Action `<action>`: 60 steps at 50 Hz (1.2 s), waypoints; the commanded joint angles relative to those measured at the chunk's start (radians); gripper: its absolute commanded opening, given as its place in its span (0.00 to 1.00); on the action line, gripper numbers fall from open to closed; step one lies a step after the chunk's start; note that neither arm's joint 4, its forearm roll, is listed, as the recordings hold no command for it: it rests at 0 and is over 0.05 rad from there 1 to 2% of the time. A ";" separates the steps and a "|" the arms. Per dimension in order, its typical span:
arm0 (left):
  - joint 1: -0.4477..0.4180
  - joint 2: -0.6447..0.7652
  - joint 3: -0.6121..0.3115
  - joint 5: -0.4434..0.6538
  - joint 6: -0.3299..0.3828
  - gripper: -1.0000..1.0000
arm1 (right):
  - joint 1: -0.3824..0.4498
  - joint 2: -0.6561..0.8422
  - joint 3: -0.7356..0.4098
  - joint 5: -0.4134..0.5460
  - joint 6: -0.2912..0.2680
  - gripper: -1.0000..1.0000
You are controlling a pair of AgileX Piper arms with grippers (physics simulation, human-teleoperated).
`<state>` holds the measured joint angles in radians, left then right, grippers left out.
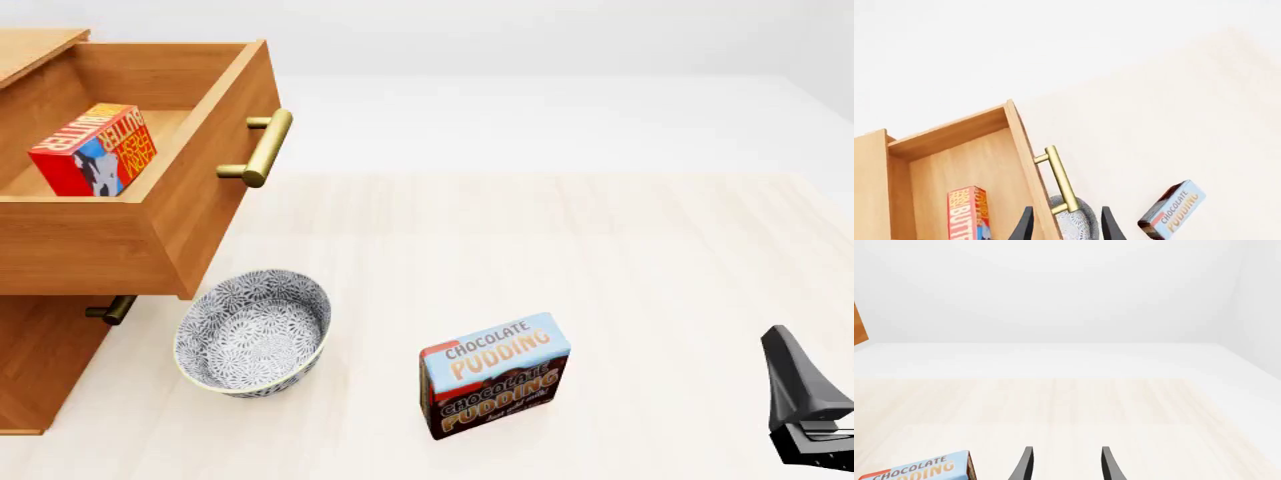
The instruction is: Put the butter at the back in the top drawer of the cabinet and close it.
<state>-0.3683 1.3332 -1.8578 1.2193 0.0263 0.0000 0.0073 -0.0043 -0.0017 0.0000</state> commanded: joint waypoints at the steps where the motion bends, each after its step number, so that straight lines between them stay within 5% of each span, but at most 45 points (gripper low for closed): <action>1: -0.132 0.084 -0.029 -0.030 -0.021 1.00 | 0.000 0.000 0.000 0.000 0.000 1.00; 7: -0.185 0.113 0.064 -0.122 -0.030 1.00 | 0.000 0.000 0.000 0.000 0.000 1.00; 33: -0.370 0.293 0.130 -0.285 -0.135 1.00 | 0.000 0.000 0.000 0.000 0.000 1.00; 60: -0.330 0.350 0.202 -0.350 -0.152 1.00 | 0.000 0.000 0.000 0.000 0.000 1.00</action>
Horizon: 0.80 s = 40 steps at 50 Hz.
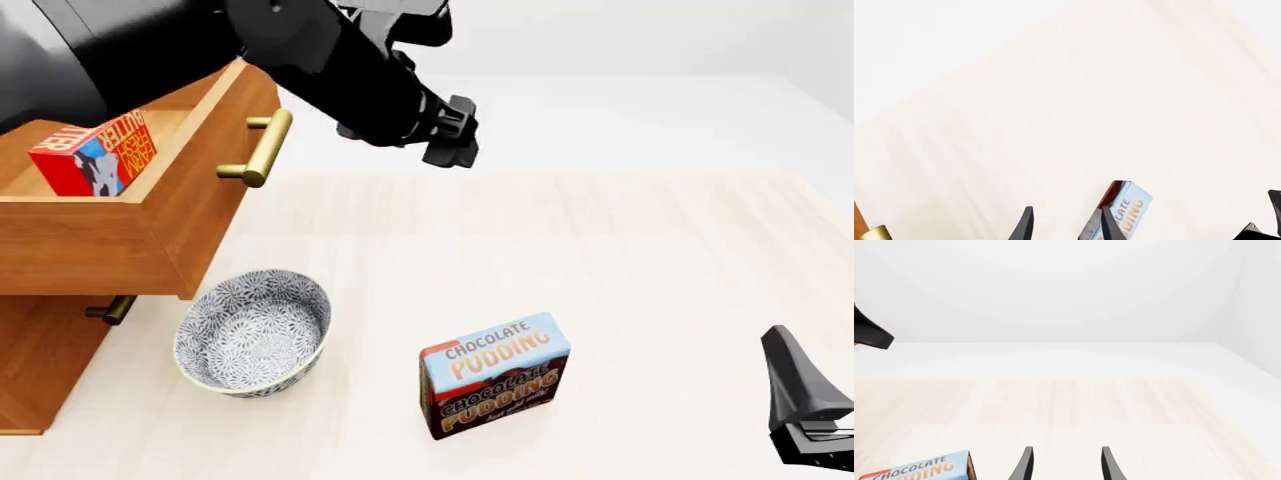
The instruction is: Put the butter at the back in the top drawer of the cabinet and close it.
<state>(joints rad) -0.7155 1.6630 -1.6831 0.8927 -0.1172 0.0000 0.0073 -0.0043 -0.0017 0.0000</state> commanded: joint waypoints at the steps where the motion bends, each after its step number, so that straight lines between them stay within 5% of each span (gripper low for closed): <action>1: 0.021 0.020 0.033 -0.026 -0.008 1.00 | 0.000 0.000 0.000 0.000 0.000 1.00; 40: 0.146 0.000 0.130 -0.080 -0.011 1.00 | 0.000 0.000 0.000 0.000 0.000 1.00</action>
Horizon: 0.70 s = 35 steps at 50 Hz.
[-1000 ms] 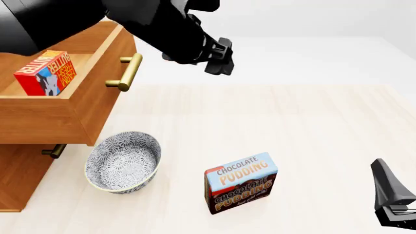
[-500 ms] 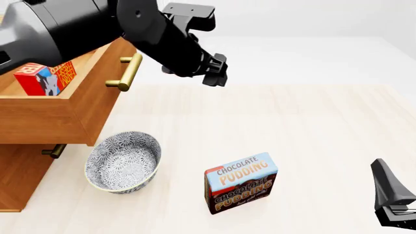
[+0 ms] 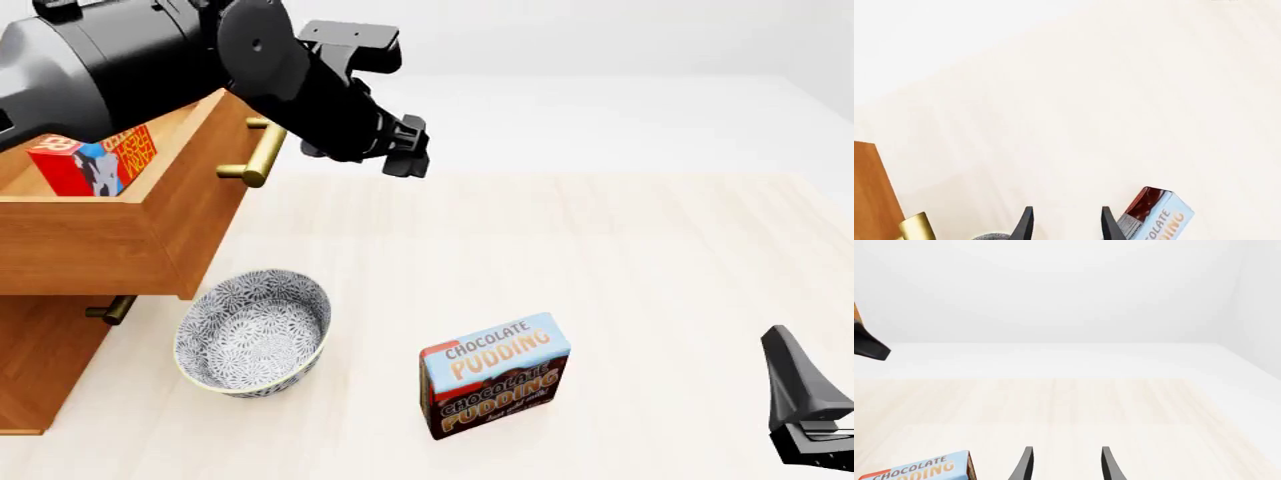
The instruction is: Put the butter at the back in the top drawer of the cabinet and close it.
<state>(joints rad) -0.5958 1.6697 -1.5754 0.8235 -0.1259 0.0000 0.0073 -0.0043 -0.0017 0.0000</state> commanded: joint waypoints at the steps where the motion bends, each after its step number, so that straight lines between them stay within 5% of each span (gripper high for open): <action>1: 0.026 -0.007 0.022 -0.010 -0.002 1.00 | 0.000 0.000 0.000 0.000 0.000 1.00; 35: 0.120 -0.028 0.099 -0.043 0.020 1.00 | 0.000 0.000 0.000 0.000 0.000 1.00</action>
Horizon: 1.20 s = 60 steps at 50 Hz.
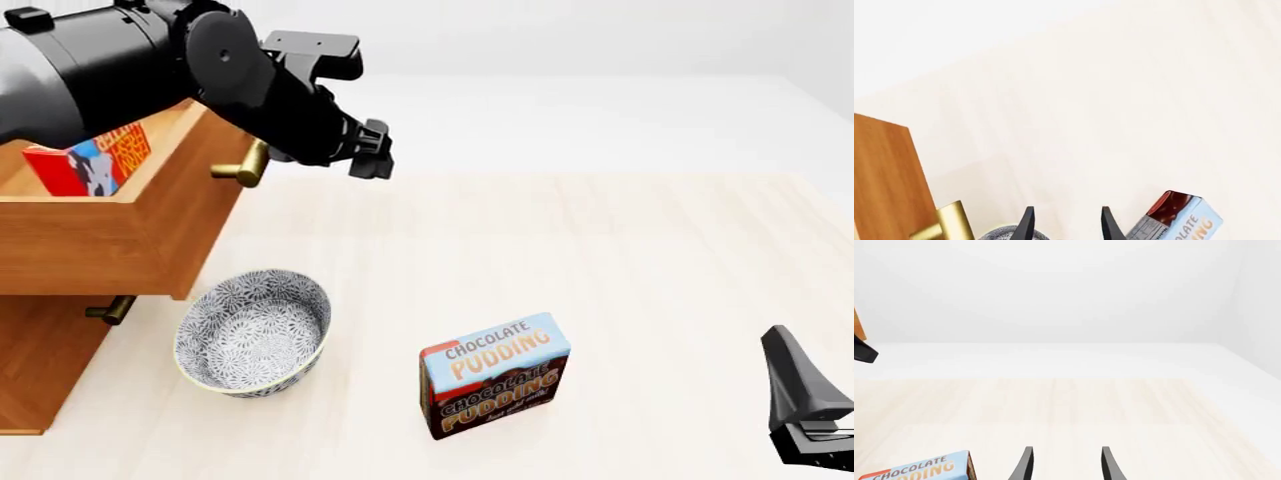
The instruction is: Put the butter at the back in the top drawer of the cabinet and close it.
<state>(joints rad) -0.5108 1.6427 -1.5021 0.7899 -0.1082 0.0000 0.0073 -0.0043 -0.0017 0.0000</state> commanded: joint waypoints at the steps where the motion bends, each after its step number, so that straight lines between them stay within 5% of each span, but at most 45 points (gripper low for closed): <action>1: 0.039 0.000 0.027 -0.011 0.003 1.00 | 0.000 0.000 0.000 0.000 0.000 1.00; 60: 0.222 -0.129 0.160 -0.028 0.060 1.00 | 0.000 0.000 0.000 0.000 0.000 1.00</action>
<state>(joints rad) -0.3240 1.5368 -1.3631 0.7607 -0.0514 0.0000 0.0073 -0.0043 -0.0017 0.0000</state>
